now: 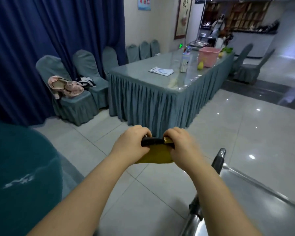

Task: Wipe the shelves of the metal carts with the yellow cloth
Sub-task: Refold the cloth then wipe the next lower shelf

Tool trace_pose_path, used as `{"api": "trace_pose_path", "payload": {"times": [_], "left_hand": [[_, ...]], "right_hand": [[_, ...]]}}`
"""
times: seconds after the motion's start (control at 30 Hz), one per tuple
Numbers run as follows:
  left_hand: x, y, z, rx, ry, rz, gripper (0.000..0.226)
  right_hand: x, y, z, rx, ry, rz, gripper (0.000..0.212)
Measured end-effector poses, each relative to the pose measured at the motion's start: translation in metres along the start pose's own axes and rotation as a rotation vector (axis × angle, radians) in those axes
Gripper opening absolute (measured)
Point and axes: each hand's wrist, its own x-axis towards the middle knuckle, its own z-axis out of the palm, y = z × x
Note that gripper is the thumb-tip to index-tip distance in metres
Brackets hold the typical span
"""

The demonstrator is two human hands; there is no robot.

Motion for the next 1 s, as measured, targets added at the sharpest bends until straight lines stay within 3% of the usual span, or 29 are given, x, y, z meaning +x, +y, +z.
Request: {"api": "trace_pose_path", "payload": {"times": [0.33, 0.53, 0.77, 1.0], "left_hand": [[0.179, -0.059, 0.037, -0.020, 0.048, 0.081, 0.025], [0.296, -0.069, 0.107, -0.089, -0.159, 0.290, 0.024], [0.418, -0.007, 0.191, -0.155, -0.408, 0.620, 0.025], [0.492, 0.110, 0.284, -0.280, -0.557, 0.858, 0.024]], "right_hand": [[0.147, 0.077, 0.045, 0.057, 0.099, 0.130, 0.034], [0.193, 0.154, 0.072, -0.046, 0.187, 0.373, 0.033], [0.203, 0.236, 0.056, -0.165, 0.314, 0.746, 0.030], [0.178, 0.341, 0.015, -0.282, 0.507, 0.997, 0.020]]}}
